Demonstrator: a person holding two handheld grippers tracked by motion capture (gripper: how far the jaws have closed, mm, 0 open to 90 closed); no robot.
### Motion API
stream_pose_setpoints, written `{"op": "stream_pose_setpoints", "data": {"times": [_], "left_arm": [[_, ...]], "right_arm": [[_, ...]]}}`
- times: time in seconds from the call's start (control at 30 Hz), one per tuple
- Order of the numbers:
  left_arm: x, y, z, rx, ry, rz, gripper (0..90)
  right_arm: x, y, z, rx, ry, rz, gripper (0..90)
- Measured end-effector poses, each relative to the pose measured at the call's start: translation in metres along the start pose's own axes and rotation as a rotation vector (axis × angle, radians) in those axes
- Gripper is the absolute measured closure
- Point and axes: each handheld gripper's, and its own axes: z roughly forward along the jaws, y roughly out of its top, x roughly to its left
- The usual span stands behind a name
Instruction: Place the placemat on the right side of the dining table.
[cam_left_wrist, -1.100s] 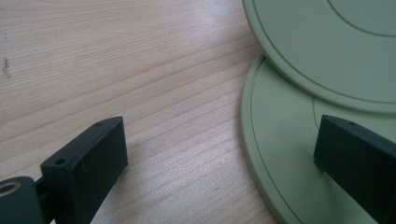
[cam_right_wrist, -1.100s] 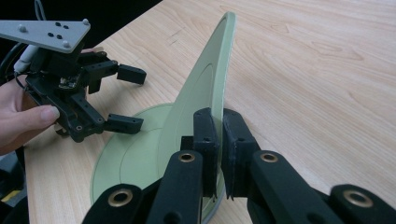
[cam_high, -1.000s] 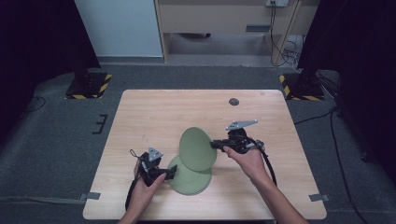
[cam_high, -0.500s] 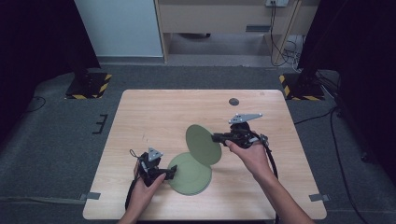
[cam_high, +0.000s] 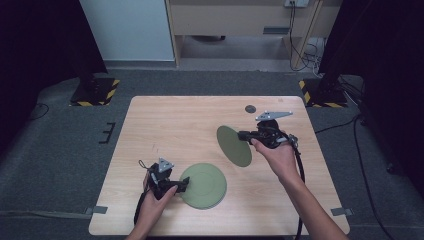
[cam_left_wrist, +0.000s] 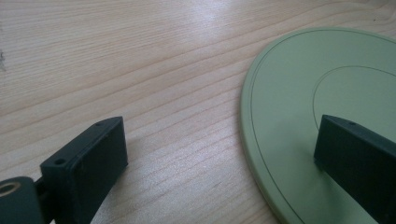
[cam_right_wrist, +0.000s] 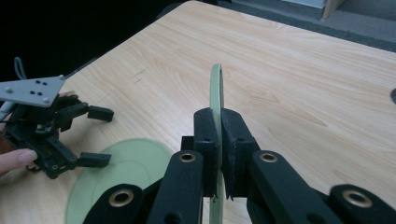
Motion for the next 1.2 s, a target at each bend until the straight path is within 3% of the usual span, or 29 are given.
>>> {"op": "stream_pose_setpoints", "data": {"times": [0.63, 1.2], "left_arm": [[0.000, 0.000, 0.000, 0.001, -0.001, -0.001, 2.1], [0.001, 0.000, 0.000, 0.006, -0.002, -0.006, 2.0]], "right_arm": [[-0.018, 0.003, 0.001, -0.028, -0.085, 0.035, 86.3], [-0.054, -0.005, -0.019, -0.070, -0.180, 0.101, 86.2]]}}
